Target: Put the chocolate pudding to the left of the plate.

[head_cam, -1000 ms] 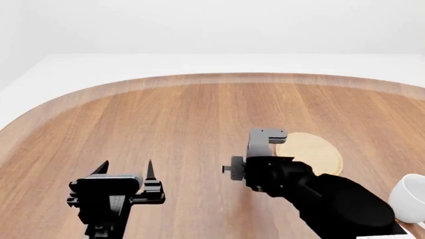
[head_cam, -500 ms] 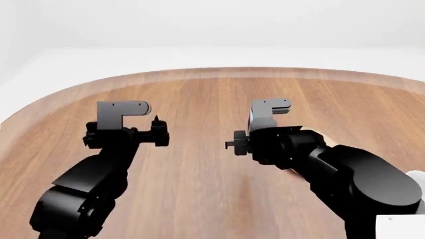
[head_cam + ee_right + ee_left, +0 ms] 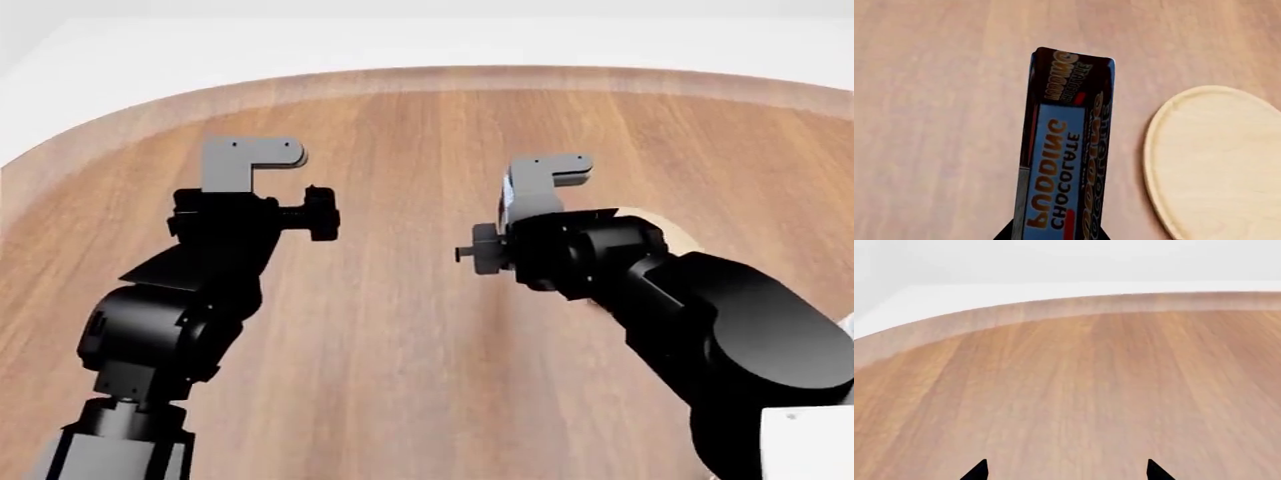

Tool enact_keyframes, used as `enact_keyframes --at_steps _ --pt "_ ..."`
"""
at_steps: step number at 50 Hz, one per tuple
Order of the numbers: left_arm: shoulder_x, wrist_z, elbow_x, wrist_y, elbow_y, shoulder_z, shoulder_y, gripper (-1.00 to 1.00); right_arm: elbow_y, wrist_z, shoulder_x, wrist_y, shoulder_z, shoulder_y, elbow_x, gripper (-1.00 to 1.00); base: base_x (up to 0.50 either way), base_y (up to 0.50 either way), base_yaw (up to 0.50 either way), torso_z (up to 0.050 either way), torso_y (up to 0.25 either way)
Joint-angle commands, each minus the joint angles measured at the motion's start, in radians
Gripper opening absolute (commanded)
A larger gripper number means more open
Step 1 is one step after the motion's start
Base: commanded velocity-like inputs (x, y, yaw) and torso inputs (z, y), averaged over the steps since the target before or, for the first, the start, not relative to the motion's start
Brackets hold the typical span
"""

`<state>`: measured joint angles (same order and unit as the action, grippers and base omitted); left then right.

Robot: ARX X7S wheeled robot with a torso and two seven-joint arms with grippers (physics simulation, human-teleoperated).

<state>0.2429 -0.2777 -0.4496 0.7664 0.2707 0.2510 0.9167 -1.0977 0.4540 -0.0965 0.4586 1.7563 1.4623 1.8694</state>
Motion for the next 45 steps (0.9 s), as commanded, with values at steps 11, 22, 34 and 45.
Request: enact_keyframes --at_steps 11,22,34,45 --pt "-0.064 0.029 0.072 -0.085 0.315 0.060 0.208 1.00 -0.211 -0.179 0.068 0.059 0.072 0.076 0.004 -1.00 0.00 0.00 0.00 0.000 0.000" --pt "-0.080 0.042 0.080 -0.132 0.407 0.065 0.240 1.00 -0.211 -0.215 0.075 0.027 0.256 0.096 0.163 -1.00 0.00 0.00 0.00 0.000 0.000" --pt "-0.077 0.038 0.075 -0.130 0.400 0.067 0.241 1.00 -0.211 -0.238 0.083 -0.013 0.484 0.111 0.378 -1.00 0.00 0.00 0.00 0.000 -0.239" --pt "-0.074 0.029 0.068 -0.110 0.370 0.071 0.238 1.00 -0.211 -0.265 0.091 -0.043 0.709 0.131 0.582 -1.00 0.00 0.00 0.00 0.000 -0.250"
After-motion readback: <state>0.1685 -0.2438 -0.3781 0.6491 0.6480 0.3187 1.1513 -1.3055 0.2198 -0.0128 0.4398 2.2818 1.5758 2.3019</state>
